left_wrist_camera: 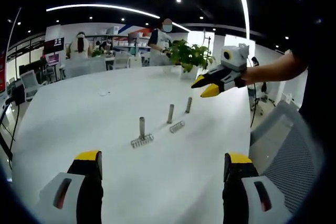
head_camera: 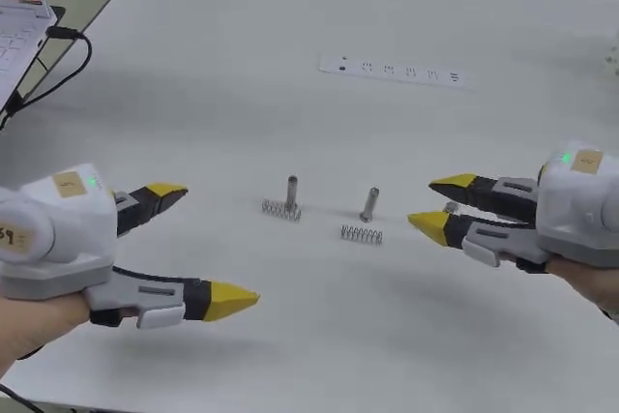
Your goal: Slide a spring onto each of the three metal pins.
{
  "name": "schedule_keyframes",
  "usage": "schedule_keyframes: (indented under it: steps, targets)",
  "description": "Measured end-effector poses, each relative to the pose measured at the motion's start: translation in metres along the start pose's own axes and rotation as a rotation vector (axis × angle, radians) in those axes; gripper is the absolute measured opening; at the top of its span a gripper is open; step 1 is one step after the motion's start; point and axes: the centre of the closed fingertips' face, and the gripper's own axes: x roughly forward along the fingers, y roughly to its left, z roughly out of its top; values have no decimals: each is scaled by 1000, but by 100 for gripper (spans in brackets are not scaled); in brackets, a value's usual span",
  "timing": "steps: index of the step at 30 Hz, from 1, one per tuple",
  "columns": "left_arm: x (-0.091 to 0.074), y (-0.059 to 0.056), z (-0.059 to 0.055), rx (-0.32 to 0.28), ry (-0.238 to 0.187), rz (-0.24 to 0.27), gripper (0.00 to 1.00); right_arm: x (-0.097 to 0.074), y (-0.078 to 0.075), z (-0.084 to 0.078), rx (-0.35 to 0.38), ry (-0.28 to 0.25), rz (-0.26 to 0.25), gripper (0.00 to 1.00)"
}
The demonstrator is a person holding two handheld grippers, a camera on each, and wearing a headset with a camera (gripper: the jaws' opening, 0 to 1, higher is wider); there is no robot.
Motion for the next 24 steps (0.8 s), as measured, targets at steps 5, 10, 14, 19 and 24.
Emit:
schedule_keyframes:
  steps: [5, 10, 14, 19, 24]
  targets:
    - [-1, 0, -1, -1, 1, 0, 93, 10, 14, -2, -43, 35, 70, 24]
    - [-1, 0, -1, -3, 3, 0, 93, 22, 25, -11, -102, 93, 128, 22]
    - [-2, -2, 3, -4, -9, -4, 94, 31, 33, -17, -123, 128, 175, 22]
    - [-2, -1, 1, -3, -4, -2, 93, 39, 37, -19, -131, 154, 197, 21]
    - [-2, -2, -2, -4, 0, -6, 93, 49, 34, -31, -126, 207, 207, 20]
